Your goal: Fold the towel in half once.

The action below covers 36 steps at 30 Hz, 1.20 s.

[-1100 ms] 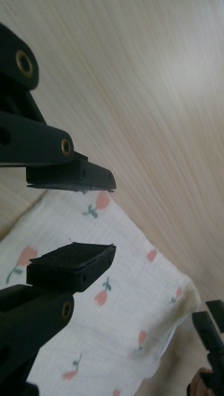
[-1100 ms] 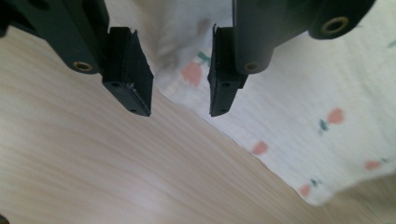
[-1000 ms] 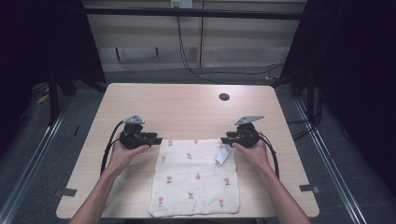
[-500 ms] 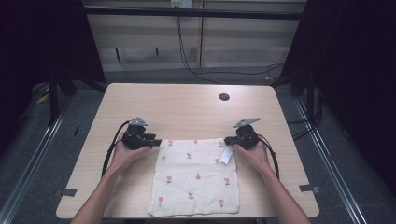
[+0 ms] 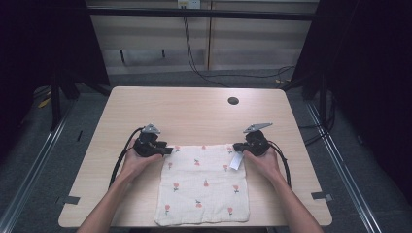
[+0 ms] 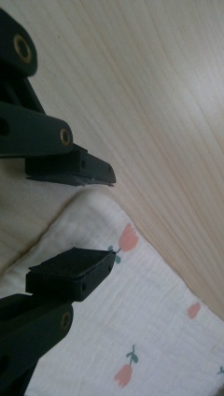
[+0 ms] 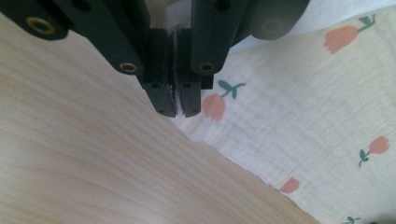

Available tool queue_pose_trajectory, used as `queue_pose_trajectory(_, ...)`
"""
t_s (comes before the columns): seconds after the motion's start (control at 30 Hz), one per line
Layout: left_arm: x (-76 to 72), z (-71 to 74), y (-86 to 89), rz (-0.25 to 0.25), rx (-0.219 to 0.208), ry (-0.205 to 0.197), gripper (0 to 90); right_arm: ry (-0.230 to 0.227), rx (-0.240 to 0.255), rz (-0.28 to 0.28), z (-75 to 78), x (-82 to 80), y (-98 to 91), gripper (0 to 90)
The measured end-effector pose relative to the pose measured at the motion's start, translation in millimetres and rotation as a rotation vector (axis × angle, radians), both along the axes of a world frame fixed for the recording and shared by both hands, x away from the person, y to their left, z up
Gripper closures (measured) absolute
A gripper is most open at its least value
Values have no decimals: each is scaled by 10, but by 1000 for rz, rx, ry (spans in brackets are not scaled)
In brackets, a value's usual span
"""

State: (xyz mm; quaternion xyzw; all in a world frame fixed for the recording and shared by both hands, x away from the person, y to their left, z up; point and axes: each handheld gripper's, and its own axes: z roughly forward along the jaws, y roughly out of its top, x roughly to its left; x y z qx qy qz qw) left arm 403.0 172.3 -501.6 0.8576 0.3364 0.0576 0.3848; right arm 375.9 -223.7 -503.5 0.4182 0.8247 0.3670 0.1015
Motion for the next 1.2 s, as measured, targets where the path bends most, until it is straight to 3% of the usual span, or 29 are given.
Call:
queue_pose_trajectory(0.07, -10, -6, -17, -12, -5, -1, 573, 0, 0, -1, 0, -2, 1, 870)
queue_pose_trajectory(0.1, -16, -9, -30, -16, -5, -8, 648, 6, 5, -2, 1, -7, 6, 871)
queue_pose_trajectory(0.13, -23, -8, -43, -19, 3, -13, 648, 6, 5, -2, 1, -7, 6, 871)
queue_pose_trajectory(0.2, -37, 1, -61, -34, 13, -2, 767, 4, 7, 5, 1, -12, 14, 873)
queue_pose_trajectory(0.23, -44, -1, -72, -30, 23, -18, 802, 6, 8, 2, 5, -18, 17, 874)
queue_pose_trajectory(0.3, -38, 3, -68, -39, 23, -11, 856, 4, 28, 2, 32, -30, 13, 875)
queue_pose_trajectory(0.43, -38, 11, -31, -31, 6, -12, 867, 5, 66, -10, 73, -43, -45, 877)
queue_pose_trajectory(0.6, -40, 95, 38, -22, -54, -21, 868, -18, 99, -10, 137, -62, -88, 878)
queue_pose_trajectory(0.7, -51, 152, 62, -21, -86, -26, 868, -42, 143, -13, 214, -72, -135, 878)
queue_pose_trajectory(1.0, -107, 311, 89, -40, -118, -70, 867, -90, 193, -24, 383, -124, -180, 878)
queue_pose_trajectory(1.2, -127, 436, 136, -39, -180, -92, 866, -133, 217, -24, 529, -157, -208, 878)
